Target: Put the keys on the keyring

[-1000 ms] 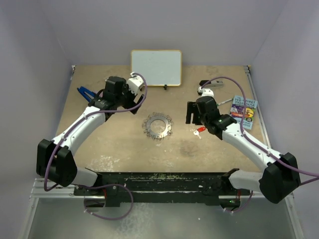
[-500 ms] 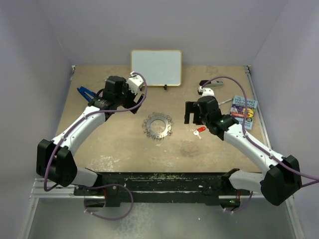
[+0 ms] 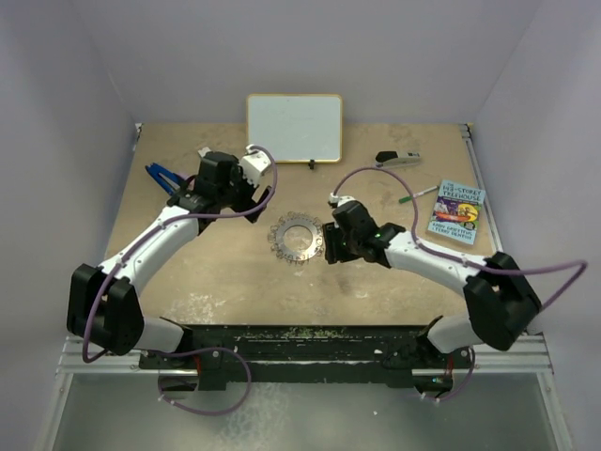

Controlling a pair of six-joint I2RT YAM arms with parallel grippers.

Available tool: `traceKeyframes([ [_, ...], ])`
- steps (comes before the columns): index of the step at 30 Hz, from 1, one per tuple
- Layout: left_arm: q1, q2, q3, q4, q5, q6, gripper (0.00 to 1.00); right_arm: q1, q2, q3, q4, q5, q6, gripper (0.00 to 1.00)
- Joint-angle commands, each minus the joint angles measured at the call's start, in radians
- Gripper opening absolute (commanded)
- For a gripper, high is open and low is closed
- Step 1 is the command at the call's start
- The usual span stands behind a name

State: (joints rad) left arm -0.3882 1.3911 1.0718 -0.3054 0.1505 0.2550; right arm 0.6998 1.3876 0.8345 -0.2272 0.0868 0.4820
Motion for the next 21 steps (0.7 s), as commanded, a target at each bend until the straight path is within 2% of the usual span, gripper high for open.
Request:
traceKeyframes([
  [1,0.006,-0.029,-0.016,0.063,0.032,0.013,0.98,0.056,0.099,0.110,0.020,0.026,0.052,0.46],
  [5,0.005,-0.042,-0.039,0.084,0.027,0.029,0.98,0.081,0.164,0.163,-0.001,0.044,0.074,0.40],
  [21,0.037,-0.059,-0.095,0.163,0.052,0.076,0.98,0.144,0.340,0.346,-0.133,0.093,0.159,0.35],
])
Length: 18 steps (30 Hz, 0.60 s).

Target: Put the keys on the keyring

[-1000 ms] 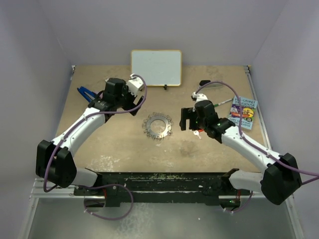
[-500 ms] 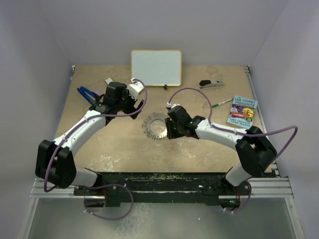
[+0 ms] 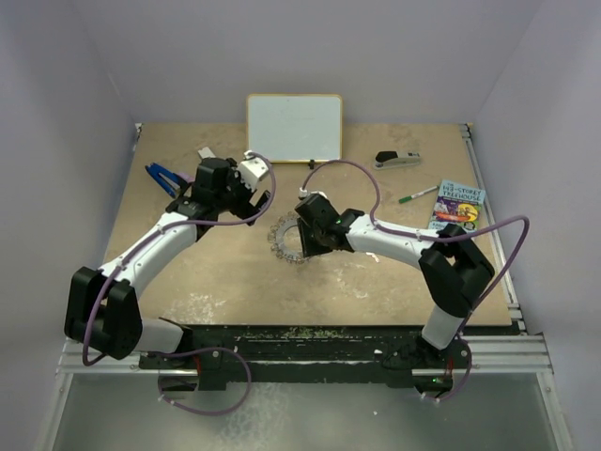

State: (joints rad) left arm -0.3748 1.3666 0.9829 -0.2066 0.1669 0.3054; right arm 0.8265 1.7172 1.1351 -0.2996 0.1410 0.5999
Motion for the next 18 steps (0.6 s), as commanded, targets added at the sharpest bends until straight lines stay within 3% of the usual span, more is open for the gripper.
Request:
traceKeyframes([
  [1,0.031,-0.035,-0.006,0.065,0.041,0.031,0.98,0.019,0.013,0.045,-0.064,0.041,0.048,0.34],
  [18,0.123,-0.021,-0.004,0.066,0.161,0.028,0.98,0.033,0.066,0.077,-0.110,0.076,0.091,0.30],
])
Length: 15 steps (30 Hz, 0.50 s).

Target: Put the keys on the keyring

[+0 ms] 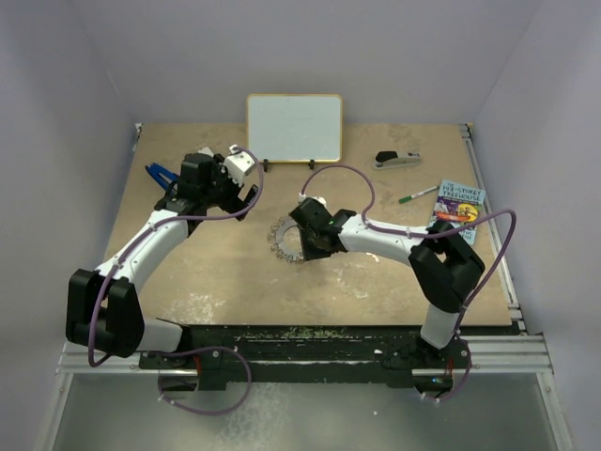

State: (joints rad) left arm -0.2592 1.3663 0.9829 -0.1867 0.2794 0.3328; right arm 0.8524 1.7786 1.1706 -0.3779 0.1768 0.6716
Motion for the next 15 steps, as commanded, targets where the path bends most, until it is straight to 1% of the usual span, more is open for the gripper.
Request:
traceKeyframes([
  [1,0.008,-0.022,-0.001,0.046,0.051,0.000,0.98,0.007,0.007,0.042,-0.032,0.042,0.019,0.29],
  [15,0.010,-0.019,0.004,0.036,0.057,0.001,0.98,0.011,0.058,0.069,-0.036,0.045,0.023,0.27],
])
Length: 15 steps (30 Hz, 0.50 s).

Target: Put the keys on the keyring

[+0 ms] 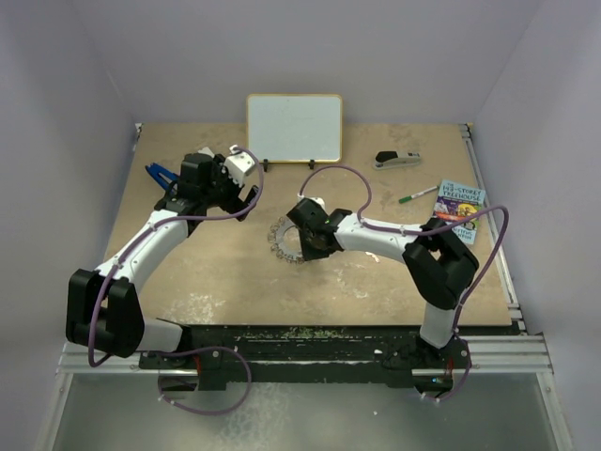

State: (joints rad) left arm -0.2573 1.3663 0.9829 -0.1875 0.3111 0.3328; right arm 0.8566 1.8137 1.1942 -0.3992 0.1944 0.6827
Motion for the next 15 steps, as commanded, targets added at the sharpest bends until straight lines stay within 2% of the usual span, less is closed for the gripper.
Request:
traceKeyframes([
  [1,0.008,-0.017,0.004,0.037,0.025,0.001,0.98,0.008,0.029,0.050,-0.017,0.028,0.012,0.27],
  [15,0.016,-0.016,-0.004,0.041,0.033,0.003,0.98,0.012,0.046,0.052,-0.043,0.042,0.016,0.24],
])
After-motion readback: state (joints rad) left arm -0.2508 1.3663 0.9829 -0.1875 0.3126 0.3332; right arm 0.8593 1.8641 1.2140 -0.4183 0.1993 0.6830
